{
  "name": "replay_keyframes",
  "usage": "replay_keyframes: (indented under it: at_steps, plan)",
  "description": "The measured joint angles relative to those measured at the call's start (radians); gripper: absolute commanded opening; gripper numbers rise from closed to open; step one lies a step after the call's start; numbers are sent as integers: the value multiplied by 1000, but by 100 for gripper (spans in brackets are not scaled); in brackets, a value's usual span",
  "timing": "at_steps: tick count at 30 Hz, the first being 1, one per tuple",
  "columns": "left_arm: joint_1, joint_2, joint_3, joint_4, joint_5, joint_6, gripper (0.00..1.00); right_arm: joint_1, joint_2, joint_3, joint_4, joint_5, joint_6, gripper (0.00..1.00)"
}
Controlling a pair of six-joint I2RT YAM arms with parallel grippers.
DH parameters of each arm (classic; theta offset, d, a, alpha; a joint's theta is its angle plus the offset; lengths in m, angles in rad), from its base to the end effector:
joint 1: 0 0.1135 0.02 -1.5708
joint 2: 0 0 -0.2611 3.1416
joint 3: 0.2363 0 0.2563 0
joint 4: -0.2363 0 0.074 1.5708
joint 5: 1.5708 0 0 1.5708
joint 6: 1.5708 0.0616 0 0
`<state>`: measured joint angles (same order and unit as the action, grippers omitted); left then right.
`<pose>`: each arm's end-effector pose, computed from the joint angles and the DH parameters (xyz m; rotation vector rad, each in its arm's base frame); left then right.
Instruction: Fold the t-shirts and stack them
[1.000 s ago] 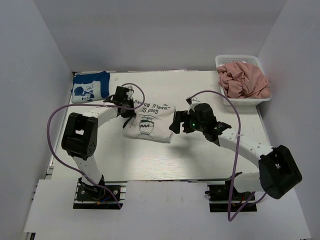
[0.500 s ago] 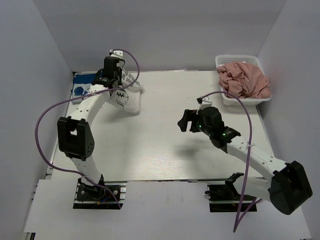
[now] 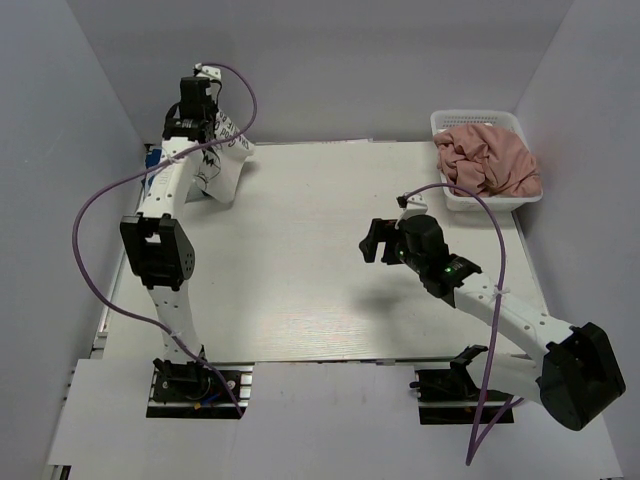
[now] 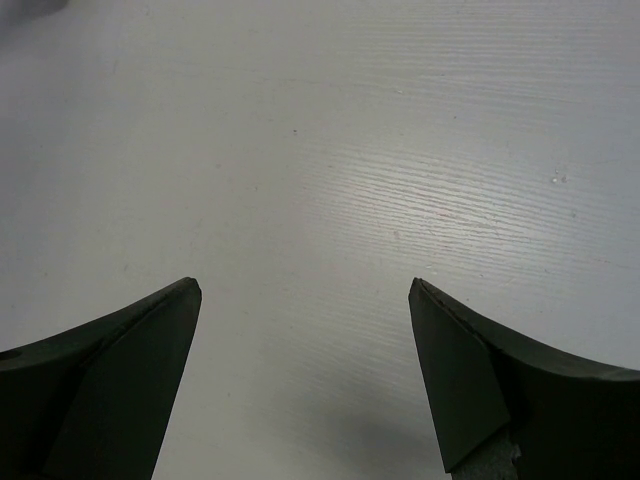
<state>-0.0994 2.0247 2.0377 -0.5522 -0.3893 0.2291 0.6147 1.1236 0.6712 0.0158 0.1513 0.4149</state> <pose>0.4951 -0.0259 0.3441 0.1113 2.0997 0.4879 0.2338 0.1537 0.2369 -0.1053 2.0358 0.5042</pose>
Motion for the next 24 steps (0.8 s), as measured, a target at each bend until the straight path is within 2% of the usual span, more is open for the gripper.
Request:
replay_keyframes:
  at_steps: [6, 17, 20, 24]
  plan:
    - [34, 30, 105, -60, 82, -13, 0, 0, 0, 0, 0, 0, -7, 90]
    - [128, 40, 123, -86, 143, -50, 0, 0, 6, 5, -18, 4, -19, 90]
    - [172, 85, 140, -55, 151, -62, 0, 0, 30, 25, -19, 7, -26, 90]
    - [234, 221, 223, -24, 166, -84, 0, 0, 81, 61, -22, 11, -32, 90]
